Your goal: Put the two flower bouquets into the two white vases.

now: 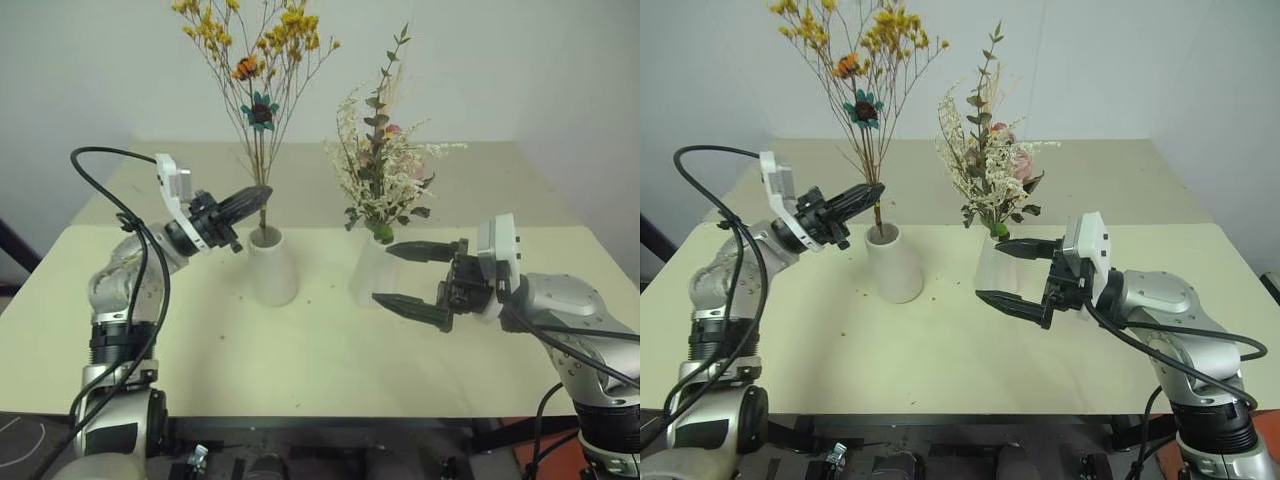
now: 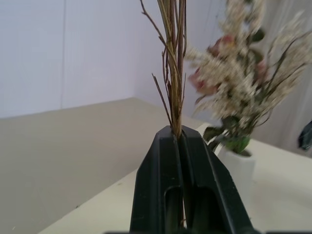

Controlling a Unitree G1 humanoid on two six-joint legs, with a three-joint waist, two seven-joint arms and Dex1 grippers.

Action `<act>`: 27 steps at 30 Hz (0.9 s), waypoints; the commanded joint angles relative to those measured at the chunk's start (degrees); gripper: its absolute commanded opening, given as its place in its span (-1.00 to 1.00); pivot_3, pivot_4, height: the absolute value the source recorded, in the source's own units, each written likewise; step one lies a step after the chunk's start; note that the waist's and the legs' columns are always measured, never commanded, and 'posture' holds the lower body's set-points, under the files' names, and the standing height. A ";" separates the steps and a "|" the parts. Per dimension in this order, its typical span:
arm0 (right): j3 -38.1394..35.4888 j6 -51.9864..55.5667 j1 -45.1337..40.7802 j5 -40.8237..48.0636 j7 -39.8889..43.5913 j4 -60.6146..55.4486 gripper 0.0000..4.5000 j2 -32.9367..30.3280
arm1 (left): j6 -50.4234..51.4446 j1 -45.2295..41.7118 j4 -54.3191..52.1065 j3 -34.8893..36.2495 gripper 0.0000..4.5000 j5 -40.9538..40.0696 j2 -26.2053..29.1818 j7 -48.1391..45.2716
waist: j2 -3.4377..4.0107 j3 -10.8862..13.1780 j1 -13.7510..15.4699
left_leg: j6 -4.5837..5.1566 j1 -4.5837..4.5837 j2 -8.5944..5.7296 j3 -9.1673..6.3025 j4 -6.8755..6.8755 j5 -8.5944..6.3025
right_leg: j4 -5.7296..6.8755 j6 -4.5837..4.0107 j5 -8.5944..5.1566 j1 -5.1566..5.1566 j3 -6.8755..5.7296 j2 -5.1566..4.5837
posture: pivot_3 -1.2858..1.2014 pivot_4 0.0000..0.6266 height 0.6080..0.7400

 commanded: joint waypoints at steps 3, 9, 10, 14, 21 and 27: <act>-1.83 -0.03 0.11 1.62 -0.68 -2.87 1.00 -0.19 | -3.57 0.04 0.07 0.31 -0.99 1.52 -0.64 0.39 | 0.00 0.00 -0.10 | 0.00 -0.02 0.00 0.00 0.00 0.00 | 0.00 0.00 0.00 -0.02 0.00 0.00 | 0.03 -0.52 1.00; -1.86 0.01 0.57 1.85 -1.16 -3.23 1.00 -0.19 | -3.73 2.50 -1.97 0.22 -0.99 1.35 -1.05 0.64 | 0.00 0.00 -0.08 | 0.00 0.00 0.00 0.00 0.00 0.00 | 0.01 0.00 0.00 0.00 0.00 0.00 | 0.03 -0.52 1.00; -1.82 0.00 0.59 1.87 -1.22 -3.22 1.00 -0.18 | -3.43 3.00 -2.45 0.19 -0.99 1.19 -1.09 0.66 | 0.00 0.00 -0.08 | 0.00 0.00 0.00 0.00 0.00 0.00 | 0.00 0.01 0.00 0.00 0.00 0.00 | 0.03 -0.52 1.00; -1.40 0.00 0.39 1.83 -1.36 -2.98 1.00 -0.03 | -3.33 4.95 -3.63 -0.44 -0.99 1.63 -1.16 0.57 | 0.00 0.00 -0.02 | 0.00 -0.02 0.00 0.00 0.00 0.00 | -0.01 0.00 0.00 0.00 0.00 0.00 | 0.03 -0.52 1.00; -1.23 -0.01 0.08 1.85 -1.00 -2.48 1.00 -0.09 | -0.39 7.04 -6.48 -0.56 -0.55 0.80 0.34 0.14 | 0.00 0.00 -0.07 | 0.00 0.00 0.00 0.00 0.00 0.00 | -0.01 0.01 0.00 0.01 0.00 0.00 | 0.03 -0.52 1.00; -0.90 -0.14 -0.42 1.60 -0.62 -1.81 1.00 0.01 | 2.36 10.15 -12.84 0.34 0.30 -1.32 2.16 0.26 | 0.00 0.00 -0.11 | 0.00 0.03 0.01 0.00 -0.01 0.00 | 0.01 0.01 -0.01 0.02 0.01 0.00 | 0.03 -0.52 1.00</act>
